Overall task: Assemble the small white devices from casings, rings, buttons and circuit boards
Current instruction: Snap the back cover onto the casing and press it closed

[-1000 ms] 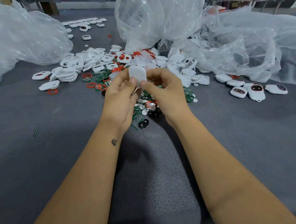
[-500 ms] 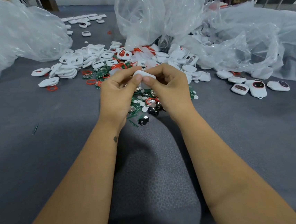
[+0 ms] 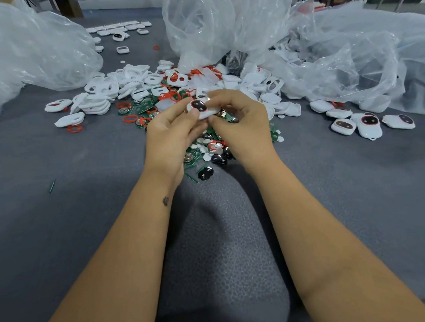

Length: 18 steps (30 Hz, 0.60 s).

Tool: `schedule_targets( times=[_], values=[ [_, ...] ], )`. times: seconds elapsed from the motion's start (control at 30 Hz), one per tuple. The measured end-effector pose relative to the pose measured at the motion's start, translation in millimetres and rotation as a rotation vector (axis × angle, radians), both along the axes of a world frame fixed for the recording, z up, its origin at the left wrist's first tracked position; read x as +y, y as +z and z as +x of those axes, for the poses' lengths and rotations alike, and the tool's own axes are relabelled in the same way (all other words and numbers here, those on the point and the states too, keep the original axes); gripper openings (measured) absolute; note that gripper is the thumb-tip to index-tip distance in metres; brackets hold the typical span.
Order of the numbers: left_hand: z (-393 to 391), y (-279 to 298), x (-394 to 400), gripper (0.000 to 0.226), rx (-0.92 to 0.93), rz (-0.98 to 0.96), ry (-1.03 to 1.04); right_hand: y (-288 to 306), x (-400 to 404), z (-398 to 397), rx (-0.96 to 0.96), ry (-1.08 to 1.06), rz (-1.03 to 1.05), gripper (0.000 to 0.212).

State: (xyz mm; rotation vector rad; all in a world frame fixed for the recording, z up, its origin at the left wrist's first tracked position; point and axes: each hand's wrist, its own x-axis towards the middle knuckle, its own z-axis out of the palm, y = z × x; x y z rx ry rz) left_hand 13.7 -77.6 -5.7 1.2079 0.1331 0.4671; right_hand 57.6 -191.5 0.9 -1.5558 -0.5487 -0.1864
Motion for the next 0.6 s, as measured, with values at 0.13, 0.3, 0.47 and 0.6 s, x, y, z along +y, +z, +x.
schedule_targets(
  times=[0.13,0.3,0.47,0.6],
  values=[
    [-0.1,-1.4,0.7,0.031,-0.018,0.024,-0.014,1.5,-1.1,1.8,0.166,-0.007,0.052,0.037],
    [0.1,-0.7,-1.9,0.039,-0.001,0.013,-0.021,2.1,-3.5,1.3,0.221,0.066,0.065,0.024],
    [0.9,0.6,0.9,0.041,-0.033,0.074,0.031,0.1,-1.9,0.7,0.208,0.101,0.024,0.024],
    [0.2,0.0,4.3,0.044,-0.050,0.062,0.040,0.2,-3.0,-0.3,0.207,0.132,-0.013,0.014]
  ],
)
